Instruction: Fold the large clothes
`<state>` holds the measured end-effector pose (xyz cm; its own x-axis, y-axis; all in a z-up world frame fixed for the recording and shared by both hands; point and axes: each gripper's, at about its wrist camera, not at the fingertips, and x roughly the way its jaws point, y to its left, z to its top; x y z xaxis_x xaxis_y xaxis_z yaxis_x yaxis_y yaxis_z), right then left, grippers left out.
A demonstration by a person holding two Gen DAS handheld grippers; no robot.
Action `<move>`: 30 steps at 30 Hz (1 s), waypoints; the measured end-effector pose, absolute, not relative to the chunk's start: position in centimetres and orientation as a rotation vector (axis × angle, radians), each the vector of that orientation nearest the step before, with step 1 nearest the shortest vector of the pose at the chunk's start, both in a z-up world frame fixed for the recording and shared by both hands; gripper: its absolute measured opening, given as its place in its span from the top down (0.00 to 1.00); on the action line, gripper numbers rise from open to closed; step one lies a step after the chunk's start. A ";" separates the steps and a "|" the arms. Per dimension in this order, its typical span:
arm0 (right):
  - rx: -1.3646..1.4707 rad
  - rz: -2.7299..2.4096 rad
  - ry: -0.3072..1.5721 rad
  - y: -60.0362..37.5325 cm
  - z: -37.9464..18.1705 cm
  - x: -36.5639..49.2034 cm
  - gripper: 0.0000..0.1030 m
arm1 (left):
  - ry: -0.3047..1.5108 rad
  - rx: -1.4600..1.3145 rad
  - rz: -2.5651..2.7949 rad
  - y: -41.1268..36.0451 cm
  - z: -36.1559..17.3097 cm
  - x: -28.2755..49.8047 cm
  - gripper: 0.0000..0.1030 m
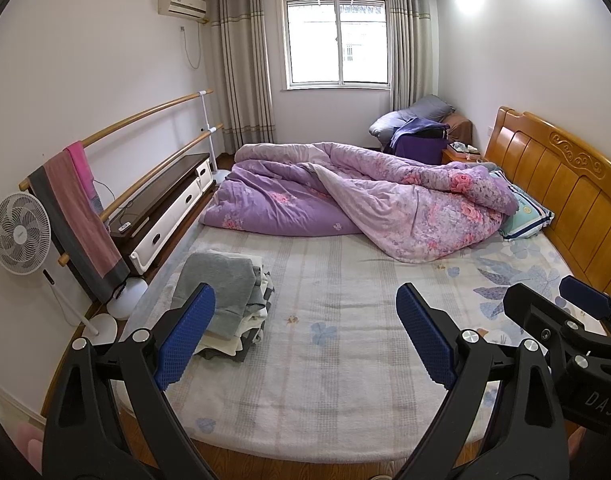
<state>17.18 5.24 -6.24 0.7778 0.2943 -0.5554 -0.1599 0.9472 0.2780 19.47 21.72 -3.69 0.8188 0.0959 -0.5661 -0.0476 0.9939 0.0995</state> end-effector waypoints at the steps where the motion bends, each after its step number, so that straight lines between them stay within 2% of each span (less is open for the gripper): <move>1: 0.221 0.249 0.636 5.3 -6.3 17.1 0.10 | 0.607 0.083 0.076 21.7 -3.7 19.5 0.10; 30: 0.216 0.257 0.632 5.5 -6.0 17.8 0.10 | 0.600 0.084 0.079 22.6 -4.1 19.2 0.10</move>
<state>17.80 5.47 -6.03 0.7771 0.3010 -0.5527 -0.1705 0.9461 0.2755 19.25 22.56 -4.10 0.8226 0.0987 -0.5599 -0.0496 0.9935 0.1021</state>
